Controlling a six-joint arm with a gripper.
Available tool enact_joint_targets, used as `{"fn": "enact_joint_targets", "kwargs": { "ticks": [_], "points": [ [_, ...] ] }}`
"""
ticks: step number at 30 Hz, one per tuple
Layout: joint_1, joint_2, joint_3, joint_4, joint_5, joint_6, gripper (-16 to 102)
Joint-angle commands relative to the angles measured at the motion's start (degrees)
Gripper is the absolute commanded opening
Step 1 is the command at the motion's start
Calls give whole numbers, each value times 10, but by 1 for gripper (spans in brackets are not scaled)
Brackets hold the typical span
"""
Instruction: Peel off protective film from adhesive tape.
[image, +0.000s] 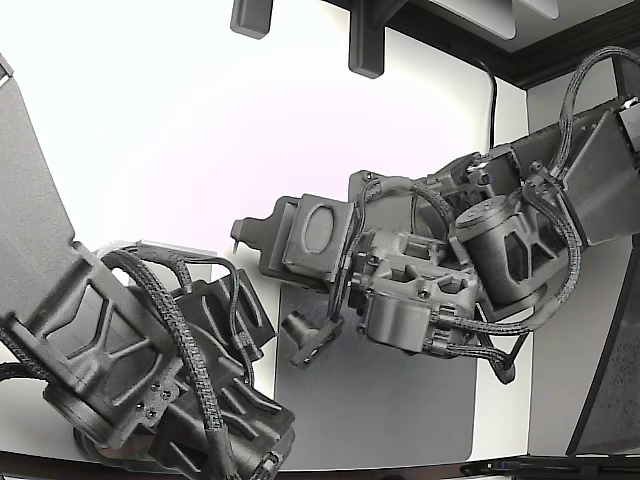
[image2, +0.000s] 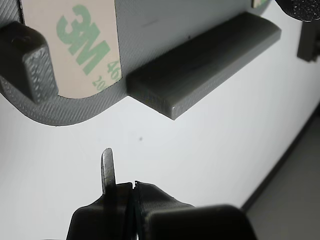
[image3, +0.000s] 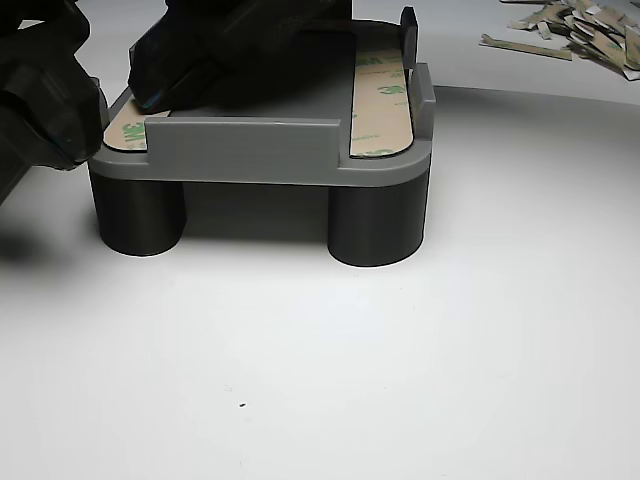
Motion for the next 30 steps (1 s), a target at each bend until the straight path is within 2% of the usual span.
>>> {"fn": "enact_joint_targets", "kwargs": {
  "ticks": [1, 9, 30],
  "points": [
    [-2, -4, -31, 7, 3, 9, -11],
    [11, -53, -69, 37, 11, 47, -11],
    [22, -64, -72, 33, 19, 65, -11]
  ]
}}
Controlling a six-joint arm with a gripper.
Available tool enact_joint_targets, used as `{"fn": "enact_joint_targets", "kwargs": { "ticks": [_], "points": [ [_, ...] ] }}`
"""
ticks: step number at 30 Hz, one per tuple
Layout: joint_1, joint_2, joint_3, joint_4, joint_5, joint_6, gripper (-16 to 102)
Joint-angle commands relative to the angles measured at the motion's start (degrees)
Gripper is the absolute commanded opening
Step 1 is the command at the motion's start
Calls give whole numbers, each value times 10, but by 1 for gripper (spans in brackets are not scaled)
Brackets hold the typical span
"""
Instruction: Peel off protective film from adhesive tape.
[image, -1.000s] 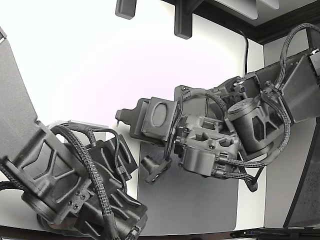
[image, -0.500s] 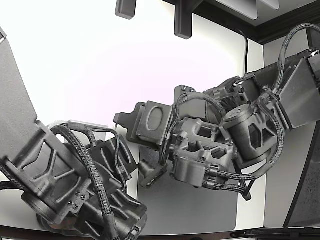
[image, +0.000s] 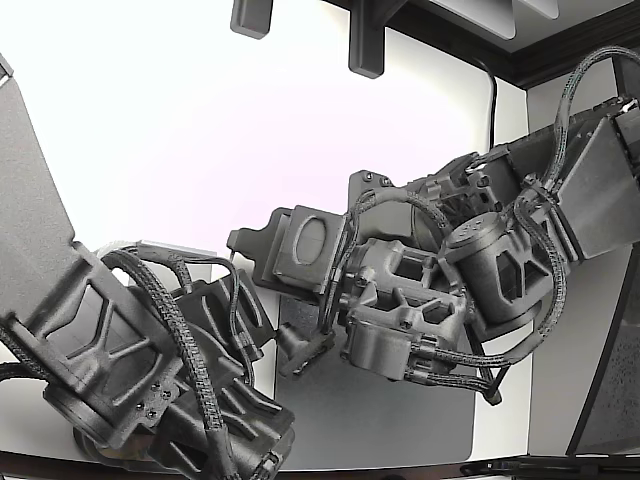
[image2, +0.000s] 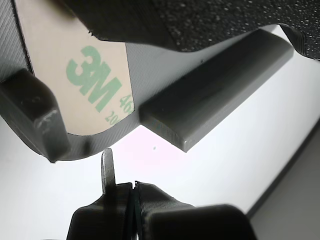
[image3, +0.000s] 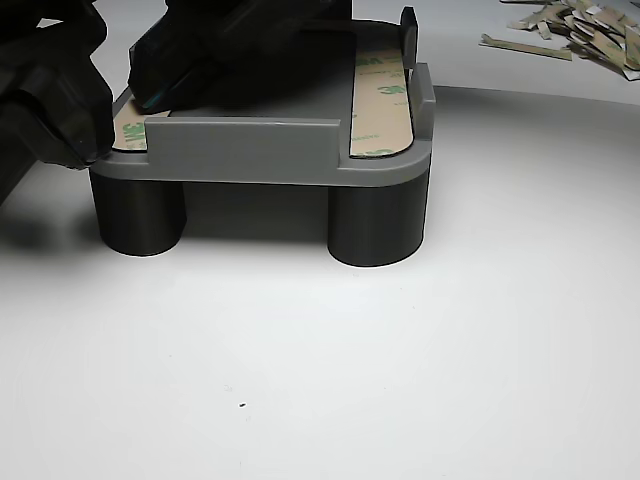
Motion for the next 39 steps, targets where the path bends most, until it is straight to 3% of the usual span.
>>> {"fn": "enact_joint_targets", "kwargs": {
  "ticks": [1, 39],
  "points": [
    [-4, 6, -21, 0, 3, 4, -11],
    [-4, -11, -21, -17, 6, 10, -11]
  ]
}}
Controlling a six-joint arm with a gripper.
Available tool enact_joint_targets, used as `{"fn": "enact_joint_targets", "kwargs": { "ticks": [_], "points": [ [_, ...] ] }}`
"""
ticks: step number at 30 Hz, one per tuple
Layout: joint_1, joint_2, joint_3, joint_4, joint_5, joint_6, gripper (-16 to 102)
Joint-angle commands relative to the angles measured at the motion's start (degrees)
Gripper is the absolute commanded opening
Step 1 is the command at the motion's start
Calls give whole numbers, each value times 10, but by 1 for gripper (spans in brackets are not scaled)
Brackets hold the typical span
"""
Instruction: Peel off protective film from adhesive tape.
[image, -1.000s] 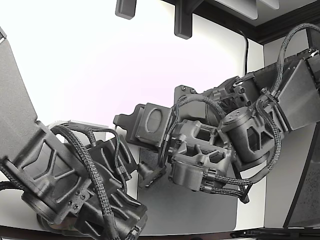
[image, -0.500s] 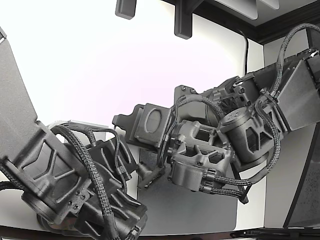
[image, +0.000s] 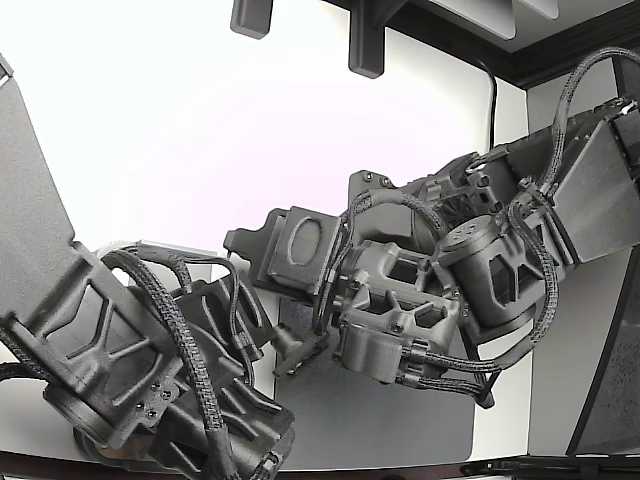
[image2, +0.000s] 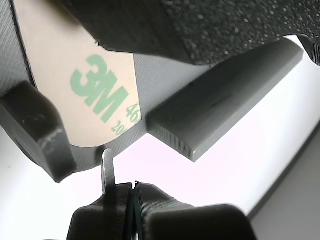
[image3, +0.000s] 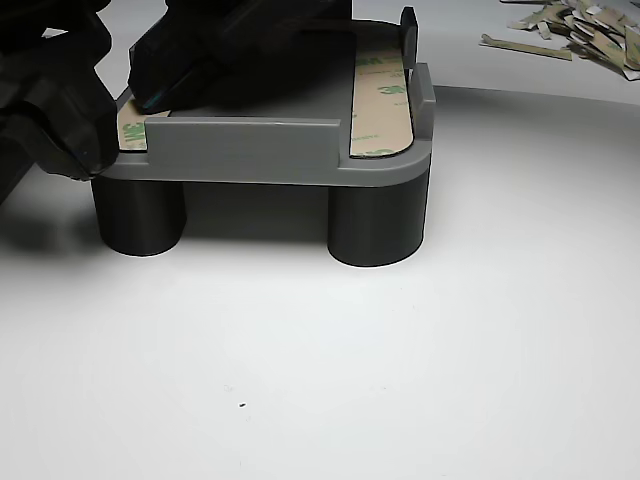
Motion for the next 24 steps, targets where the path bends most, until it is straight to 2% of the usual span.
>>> {"fn": "enact_joint_targets", "kwargs": {
  "ticks": [1, 24],
  "points": [
    [-4, 8, -18, -4, 3, 3, -11],
    [-3, 4, -19, -8, 3, 8, -11]
  ]
}}
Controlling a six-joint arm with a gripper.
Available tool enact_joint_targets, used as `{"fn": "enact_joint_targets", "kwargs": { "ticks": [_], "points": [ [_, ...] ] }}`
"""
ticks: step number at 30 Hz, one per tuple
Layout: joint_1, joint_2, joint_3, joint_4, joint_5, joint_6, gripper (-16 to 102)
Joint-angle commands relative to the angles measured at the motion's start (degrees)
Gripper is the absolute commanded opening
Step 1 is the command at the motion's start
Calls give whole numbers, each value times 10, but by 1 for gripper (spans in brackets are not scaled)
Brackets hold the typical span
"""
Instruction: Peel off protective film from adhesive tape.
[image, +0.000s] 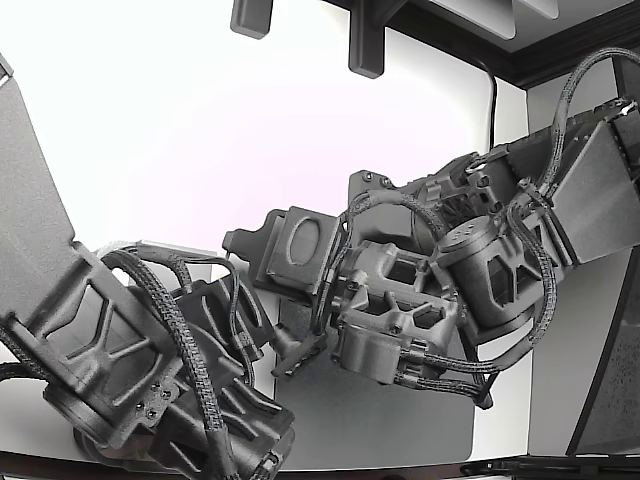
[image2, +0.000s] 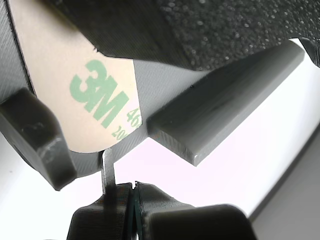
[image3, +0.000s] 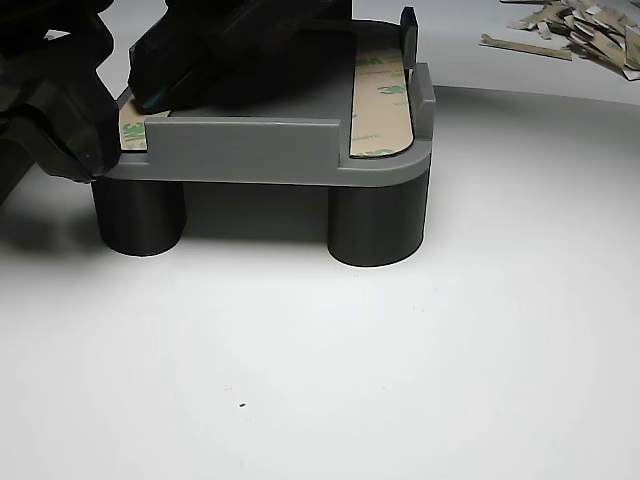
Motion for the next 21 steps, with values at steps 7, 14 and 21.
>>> {"fn": "enact_joint_targets", "kwargs": {
  "ticks": [7, 14, 21],
  "points": [
    [-2, 10, -19, -4, 2, 2, -11],
    [2, 13, -20, -1, 3, 2, -11],
    [4, 15, -20, -3, 4, 4, -11]
  ]
}}
